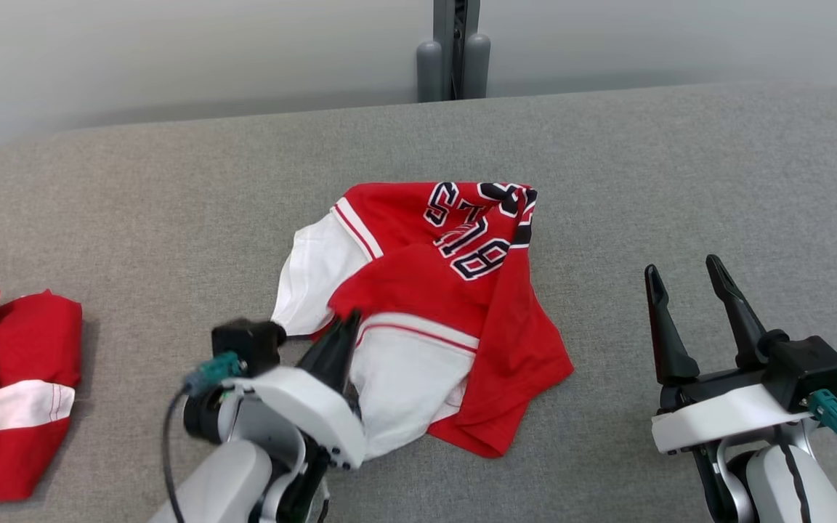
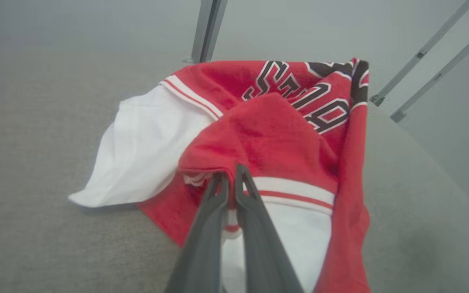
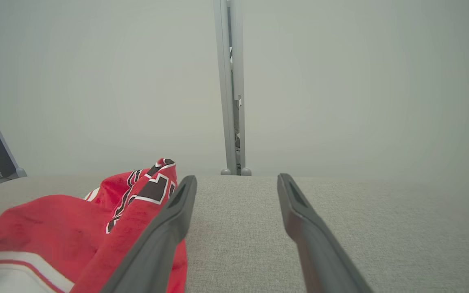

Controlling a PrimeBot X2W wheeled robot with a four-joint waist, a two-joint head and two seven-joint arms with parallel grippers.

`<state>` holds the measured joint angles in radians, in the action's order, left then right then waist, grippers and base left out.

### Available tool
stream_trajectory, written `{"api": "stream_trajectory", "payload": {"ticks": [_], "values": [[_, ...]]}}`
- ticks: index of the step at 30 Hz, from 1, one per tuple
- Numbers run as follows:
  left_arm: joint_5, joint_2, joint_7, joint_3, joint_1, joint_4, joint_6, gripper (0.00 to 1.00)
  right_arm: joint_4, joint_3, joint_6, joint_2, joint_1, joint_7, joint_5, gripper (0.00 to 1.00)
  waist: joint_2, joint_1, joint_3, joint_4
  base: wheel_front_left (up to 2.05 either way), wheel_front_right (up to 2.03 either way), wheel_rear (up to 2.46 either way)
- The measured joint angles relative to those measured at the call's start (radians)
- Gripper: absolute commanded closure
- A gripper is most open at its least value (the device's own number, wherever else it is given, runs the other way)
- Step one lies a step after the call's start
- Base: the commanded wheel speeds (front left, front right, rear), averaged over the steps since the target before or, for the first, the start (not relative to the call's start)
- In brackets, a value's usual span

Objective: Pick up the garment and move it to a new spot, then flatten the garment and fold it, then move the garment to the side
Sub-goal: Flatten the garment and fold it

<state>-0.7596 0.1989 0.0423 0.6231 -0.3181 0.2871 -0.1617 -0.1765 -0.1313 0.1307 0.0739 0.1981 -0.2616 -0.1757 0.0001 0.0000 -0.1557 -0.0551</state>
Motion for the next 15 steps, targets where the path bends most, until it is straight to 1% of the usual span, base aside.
{"api": "stream_trajectory", "payload": {"ticks": [3, 6, 11, 12, 14, 15], "values": [[-0.060, 0.004, -0.030, -0.030, -0.027, -0.116, 0.040, 1.00, -0.004, -0.002, 0.000, -0.003, -0.004, 0.000, 0.000, 0.00, -0.0001, 0.0000, 0.018, 0.003, 0.00, 0.00, 0.00], [-0.128, 0.006, -0.085, -0.069, -0.083, -0.223, 0.066, 1.00, -0.007, -0.004, 0.000, -0.007, -0.009, 0.000, -0.002, 0.00, 0.0000, 0.0000, 0.040, 0.003, 0.00, 0.00, 0.00], [-0.204, 0.009, -0.172, -0.134, -0.220, -0.351, 0.067, 1.00, -0.009, -0.007, 0.000, -0.015, -0.021, 0.000, -0.005, 0.00, 0.0000, 0.0000, 0.069, -0.014, 0.00, 0.00, 0.00], [-0.233, 0.001, -0.193, -0.146, -0.245, -0.366, 0.064, 1.00, -0.009, -0.005, 0.000, -0.015, -0.021, 0.000, -0.006, 0.00, 0.0000, 0.0000, 0.073, -0.019, 0.00, 0.00, 0.00], [-0.257, -0.012, -0.221, -0.167, -0.300, -0.387, 0.056, 1.00, -0.010, -0.005, 0.000, -0.016, -0.025, 0.000, -0.009, 0.00, 0.0000, 0.0000, 0.081, -0.031, 0.00, 0.00, 0.00], [-0.287, -0.027, -0.237, -0.194, -0.362, -0.395, 0.045, 1.00, -0.010, -0.006, 0.000, -0.019, -0.027, 0.000, -0.009, 0.00, 0.0000, 0.0001, 0.087, -0.043, 0.00, 0.00, 0.00]]}}
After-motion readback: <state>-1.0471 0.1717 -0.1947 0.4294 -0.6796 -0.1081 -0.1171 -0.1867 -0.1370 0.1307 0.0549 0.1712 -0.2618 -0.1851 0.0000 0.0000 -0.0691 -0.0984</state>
